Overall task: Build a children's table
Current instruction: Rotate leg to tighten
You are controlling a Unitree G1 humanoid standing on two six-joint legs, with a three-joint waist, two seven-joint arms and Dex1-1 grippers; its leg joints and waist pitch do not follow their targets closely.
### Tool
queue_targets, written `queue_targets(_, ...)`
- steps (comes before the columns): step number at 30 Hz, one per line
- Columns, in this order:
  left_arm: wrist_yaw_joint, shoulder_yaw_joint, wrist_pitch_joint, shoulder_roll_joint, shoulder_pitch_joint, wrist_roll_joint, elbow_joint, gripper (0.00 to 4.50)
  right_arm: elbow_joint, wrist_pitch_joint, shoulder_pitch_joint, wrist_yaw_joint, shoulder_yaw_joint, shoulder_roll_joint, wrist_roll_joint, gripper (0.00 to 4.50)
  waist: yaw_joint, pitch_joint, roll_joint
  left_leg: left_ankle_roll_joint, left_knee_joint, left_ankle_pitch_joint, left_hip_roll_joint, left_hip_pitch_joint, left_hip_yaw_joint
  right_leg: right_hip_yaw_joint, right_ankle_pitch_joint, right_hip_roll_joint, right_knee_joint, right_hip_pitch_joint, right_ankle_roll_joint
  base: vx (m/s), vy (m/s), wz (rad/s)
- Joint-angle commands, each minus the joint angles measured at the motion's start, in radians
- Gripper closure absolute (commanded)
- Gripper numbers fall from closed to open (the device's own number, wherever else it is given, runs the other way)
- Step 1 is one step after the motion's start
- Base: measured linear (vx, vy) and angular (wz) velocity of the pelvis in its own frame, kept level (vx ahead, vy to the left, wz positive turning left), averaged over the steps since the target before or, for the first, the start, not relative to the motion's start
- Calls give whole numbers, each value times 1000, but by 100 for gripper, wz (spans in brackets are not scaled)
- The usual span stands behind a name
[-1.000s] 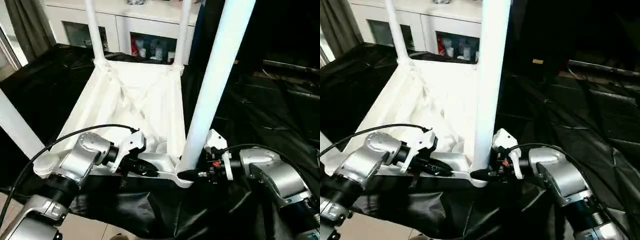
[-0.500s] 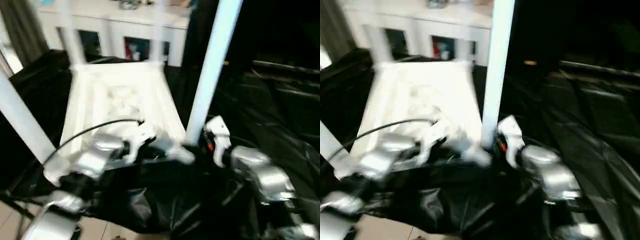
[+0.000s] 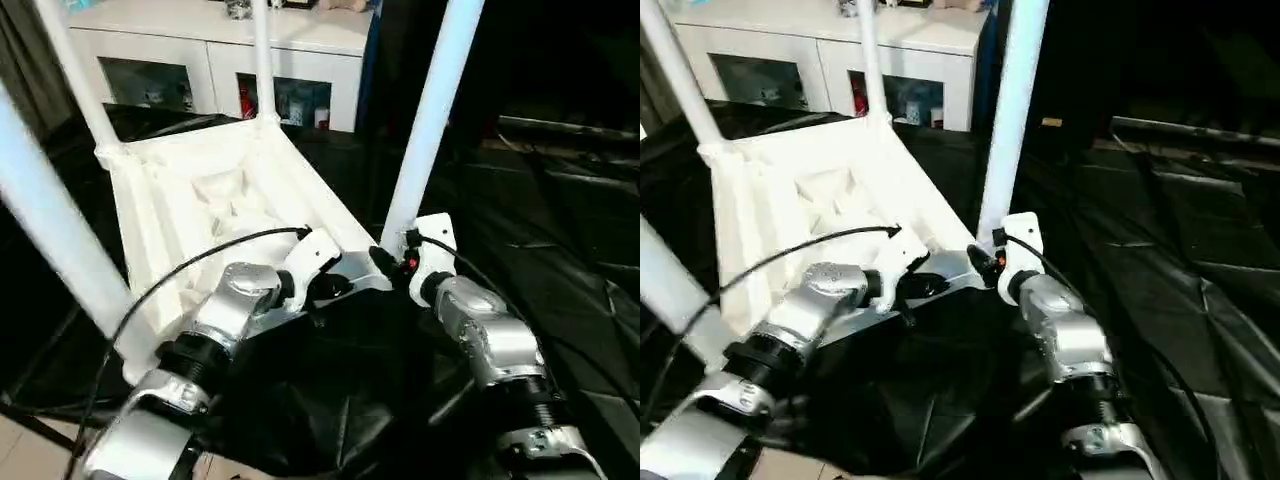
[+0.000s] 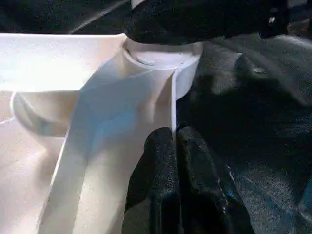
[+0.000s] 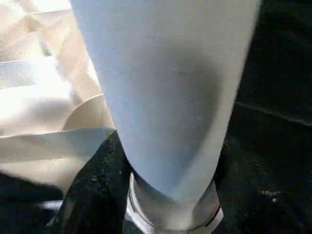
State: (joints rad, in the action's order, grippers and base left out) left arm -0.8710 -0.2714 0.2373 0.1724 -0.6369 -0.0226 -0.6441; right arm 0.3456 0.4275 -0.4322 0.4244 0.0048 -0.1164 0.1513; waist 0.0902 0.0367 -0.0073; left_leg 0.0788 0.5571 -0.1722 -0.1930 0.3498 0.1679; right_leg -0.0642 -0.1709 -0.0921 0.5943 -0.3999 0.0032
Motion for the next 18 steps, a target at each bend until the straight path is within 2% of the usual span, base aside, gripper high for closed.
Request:
queue_targets(1,-72,-31,-18,17,12,2,-10,450,-69,45,30,186,120,-24,56,163,9,-56,2,-10,-61,-249,-21,6,-4,38,-194,-46,-71,56,-172,0,0,0)
queue_targets(4,-156,-46,-34,62,24,9,4,450,-149,50,64,328,169,-112,76,149,12,-55,8,-26,-59,-217,-24,5,-3,37,-137,-45,-66,57,-194,0,0,0)
queue_targets(5,-180,-50,-41,74,27,11,8,450,-167,53,73,363,174,-135,86,149,11,-56,6,-28,-58,-220,-25,4,-1,37,-136,-45,-66,58,-199,0,0,0)
queue_targets(6,-275,-68,-67,118,41,22,30,450,-216,56,95,466,190,-206,108,149,16,-51,6,-30,-60,-242,-26,4,-2,37,-183,-47,-70,57,-197,0,0,0)
queue_targets(7,-282,-69,-69,121,42,22,31,450,-218,56,96,472,191,-210,109,149,17,-53,6,-31,-60,-250,-28,2,-2,37,-196,-48,-71,57,-196,0,0,0)
queue_targets(9,-353,-86,-70,154,53,30,55,450,-241,55,107,535,201,-254,120,149,21,-47,6,-30,-63,-273,-30,3,-1,38,-241,-48,-74,52,-194,0,0,0)
queue_targets(10,-417,-97,-46,182,59,43,81,450,-255,52,117,602,212,-296,123,149,26,-47,-1,-22,-65,-295,-33,0,-2,37,-292,-51,-77,52,-185,0,0,0)
queue_targets(11,-419,-97,-45,183,60,44,82,450,-255,52,117,605,212,-297,122,149,31,-46,4,-20,-67,-305,-34,-2,-2,39,-322,-52,-78,47,-177,0,0,0)
queue_targets(12,-465,-100,-19,198,61,59,100,450,-262,53,122,656,227,-332,125,149,30,-44,-9,-21,-67,-309,-34,-1,-1,39,-338,-52,-81,46,-171,0,0,0)
queue_targets(13,-483,-102,-10,202,61,65,107,450,-263,55,123,675,233,-344,127,149,34,-45,-2,-16,-68,-305,-35,-1,-3,39,-352,-55,-78,47,-172,0,0,0)
queue_targets(14,-507,-108,0,213,65,73,123,450,-263,57,122,700,243,-357,129,149,34,-45,-4,-15,-67,-301,-36,-2,-3,40,-344,-55,-78,45,-175,0,0,0)
queue_targets(15,-507,-108,0,213,65,73,123,450,-263,57,122,700,243,-357,129,149,37,-46,0,-13,-67,-299,-38,-4,-2,42,-314,-54,-75,43,-188,0,0,0)
queue_targets(16,-533,-114,6,226,71,81,141,450,-264,60,119,733,261,-374,131,149,39,-48,-4,-13,-65,-289,-38,-5,-2,42,-273,-53,-70,43,-203,0,0,0)
queue_targets(17,-542,-114,6,230,73,83,147,450,-263,64,114,744,269,-379,132,149,41,-50,-3,-13,-64,-281,-38,-5,-1,41,-252,-53,-68,44,-209,0,0,0)
queue_targets(18,-548,-114,5,233,73,85,149,450,-263,68,110,753,274,-381,132,149,44,-49,-4,-19,-62,-264,-36,-2,1,41,-212,-50,-63,46,-221,0,0,0)
